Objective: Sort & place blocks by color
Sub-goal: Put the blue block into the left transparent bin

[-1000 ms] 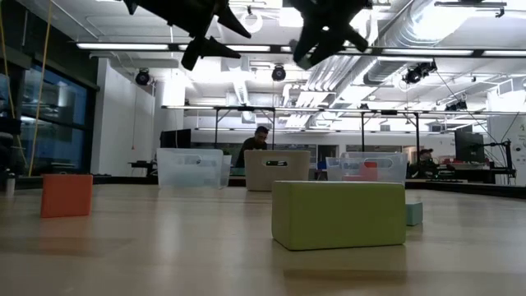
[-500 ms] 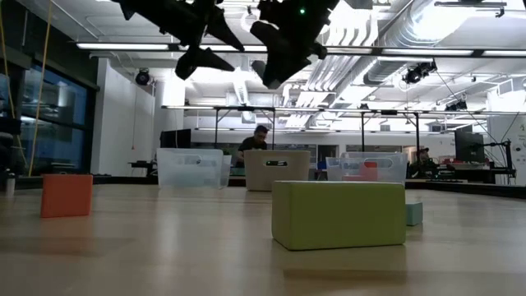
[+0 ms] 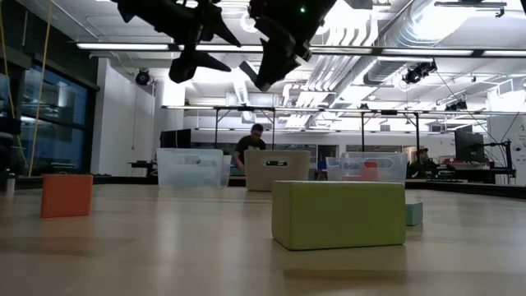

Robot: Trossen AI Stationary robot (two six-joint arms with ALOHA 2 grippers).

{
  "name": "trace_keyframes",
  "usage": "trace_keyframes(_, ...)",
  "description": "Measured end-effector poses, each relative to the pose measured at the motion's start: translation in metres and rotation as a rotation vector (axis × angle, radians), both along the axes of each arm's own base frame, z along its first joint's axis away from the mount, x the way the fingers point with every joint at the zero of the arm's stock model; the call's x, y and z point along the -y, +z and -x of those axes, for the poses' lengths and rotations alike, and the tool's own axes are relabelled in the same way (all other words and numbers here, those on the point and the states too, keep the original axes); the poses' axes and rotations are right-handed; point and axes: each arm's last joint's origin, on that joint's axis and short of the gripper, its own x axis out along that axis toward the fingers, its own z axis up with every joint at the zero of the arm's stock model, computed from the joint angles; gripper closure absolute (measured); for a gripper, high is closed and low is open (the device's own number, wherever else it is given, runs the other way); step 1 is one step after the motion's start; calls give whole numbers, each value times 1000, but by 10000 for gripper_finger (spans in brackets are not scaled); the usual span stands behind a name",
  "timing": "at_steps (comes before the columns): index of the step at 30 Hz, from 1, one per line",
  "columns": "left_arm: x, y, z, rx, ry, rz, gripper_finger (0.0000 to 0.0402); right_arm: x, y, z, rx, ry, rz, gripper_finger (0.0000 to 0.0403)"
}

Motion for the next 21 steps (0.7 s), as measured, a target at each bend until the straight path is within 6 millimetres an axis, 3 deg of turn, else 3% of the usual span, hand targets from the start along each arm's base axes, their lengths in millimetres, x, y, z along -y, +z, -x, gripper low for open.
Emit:
trace_keyframes(14, 2, -26, -19, -86, 13, 121, 206, -1, 2, -3, 8, 109, 2, 296)
trace_keyframes(21, 0, -24, -24, -43, 37, 108, 225, -2, 0, -2, -12, 103, -12, 296)
